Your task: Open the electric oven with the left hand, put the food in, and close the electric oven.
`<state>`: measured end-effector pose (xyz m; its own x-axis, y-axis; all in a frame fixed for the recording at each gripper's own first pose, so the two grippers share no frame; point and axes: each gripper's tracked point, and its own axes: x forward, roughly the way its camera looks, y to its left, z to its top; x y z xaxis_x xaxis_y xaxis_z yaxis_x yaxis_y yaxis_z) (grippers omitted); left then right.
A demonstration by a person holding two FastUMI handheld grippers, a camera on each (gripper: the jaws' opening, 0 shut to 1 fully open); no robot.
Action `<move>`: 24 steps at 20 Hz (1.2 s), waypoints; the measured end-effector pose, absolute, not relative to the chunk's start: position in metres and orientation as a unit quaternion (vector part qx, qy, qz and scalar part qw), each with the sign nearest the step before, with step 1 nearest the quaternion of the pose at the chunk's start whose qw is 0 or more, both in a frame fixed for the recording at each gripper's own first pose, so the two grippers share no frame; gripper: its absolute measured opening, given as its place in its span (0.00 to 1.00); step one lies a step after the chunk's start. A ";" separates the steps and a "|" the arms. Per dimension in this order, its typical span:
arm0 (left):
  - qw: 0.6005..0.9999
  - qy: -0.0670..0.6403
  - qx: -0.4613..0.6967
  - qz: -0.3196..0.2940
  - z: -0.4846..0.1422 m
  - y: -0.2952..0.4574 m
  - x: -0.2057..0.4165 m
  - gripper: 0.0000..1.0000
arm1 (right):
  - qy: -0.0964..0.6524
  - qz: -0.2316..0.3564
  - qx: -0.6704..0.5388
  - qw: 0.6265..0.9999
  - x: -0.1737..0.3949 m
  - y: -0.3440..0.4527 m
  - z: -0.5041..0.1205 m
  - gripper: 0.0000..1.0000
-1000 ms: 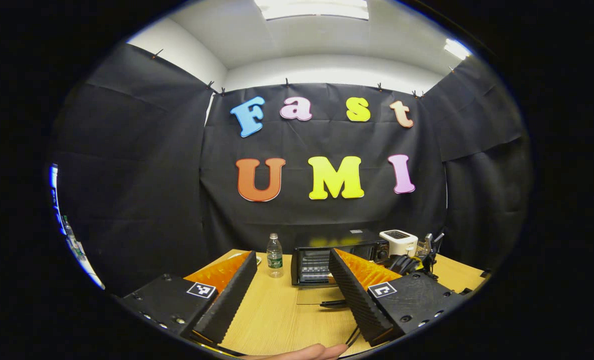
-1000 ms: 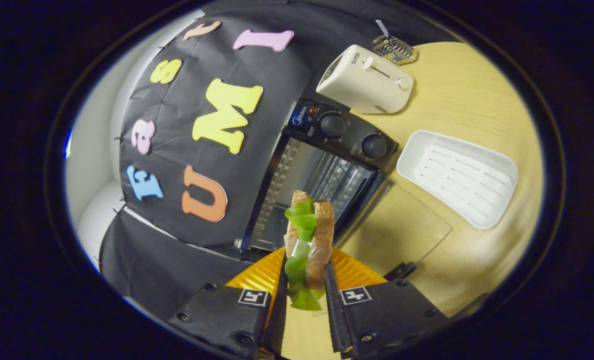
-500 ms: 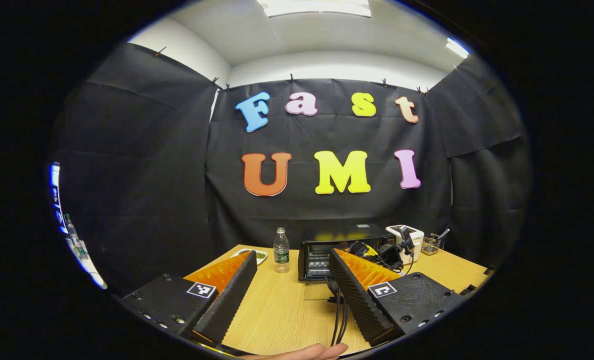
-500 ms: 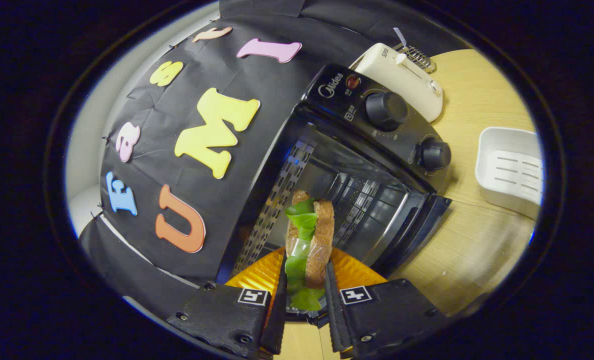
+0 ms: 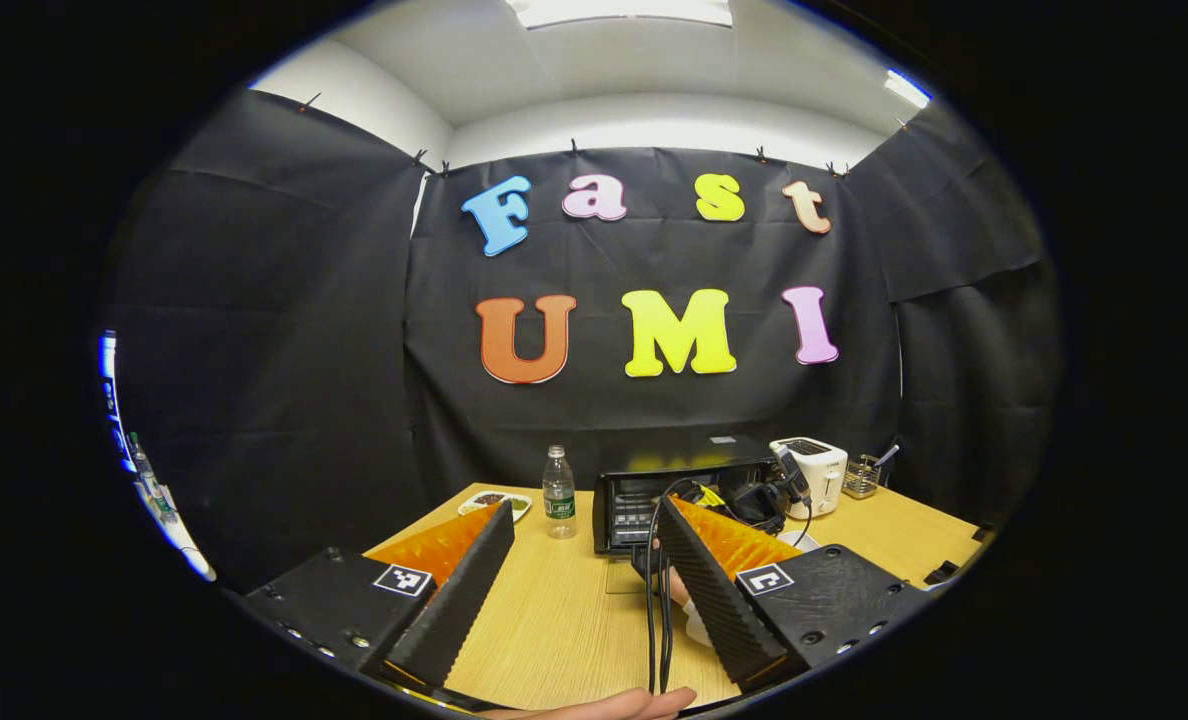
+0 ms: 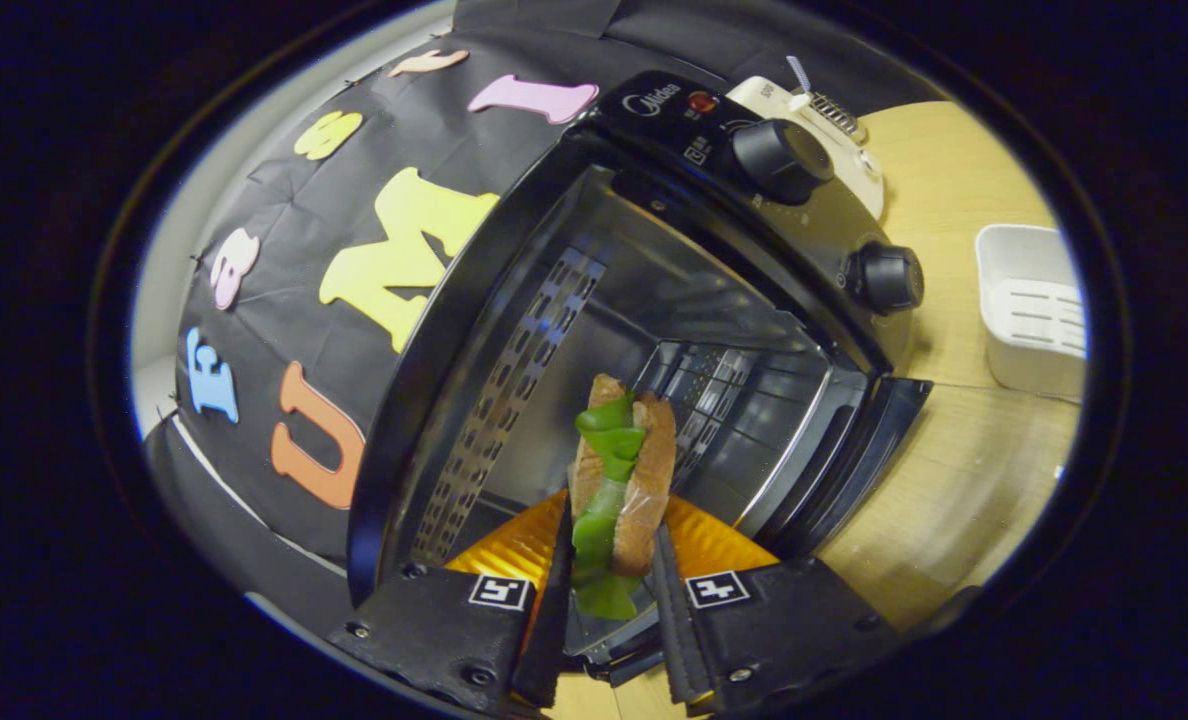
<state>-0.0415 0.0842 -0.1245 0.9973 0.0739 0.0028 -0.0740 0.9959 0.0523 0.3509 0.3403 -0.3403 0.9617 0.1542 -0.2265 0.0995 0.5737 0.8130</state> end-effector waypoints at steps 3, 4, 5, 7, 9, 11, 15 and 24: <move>0.999 0.004 0.020 0.042 -0.129 0.090 -0.041 0.95 | 0.139 0.004 0.444 0.885 0.350 0.340 -0.342 0.48; 0.999 0.004 0.017 0.043 -0.129 0.090 -0.041 0.95 | 0.142 0.005 0.424 0.894 0.351 0.343 -0.343 0.49; 0.999 0.005 0.015 0.043 -0.130 0.091 -0.040 0.95 | 0.143 0.005 0.399 0.906 0.351 0.343 -0.343 0.51; 0.999 0.009 0.006 0.039 -0.134 0.089 -0.037 0.95 | 0.136 0.008 0.350 0.927 0.353 0.344 -0.339 0.55; 0.999 0.017 -0.002 0.028 -0.141 0.083 -0.035 0.95 | 0.136 0.017 0.313 0.940 0.354 0.342 -0.336 0.46; 0.999 0.019 -0.002 0.025 -0.145 0.083 -0.034 0.95 | 0.133 0.025 0.278 0.951 0.358 0.341 -0.335 0.58; 0.999 0.024 -0.003 0.024 -0.150 0.086 -0.031 0.95 | 0.200 0.047 0.214 0.955 0.358 0.352 -0.358 0.78; 0.998 0.035 -0.003 0.044 -0.158 0.107 -0.035 0.95 | 0.301 0.079 0.049 0.949 0.331 0.360 -0.375 0.89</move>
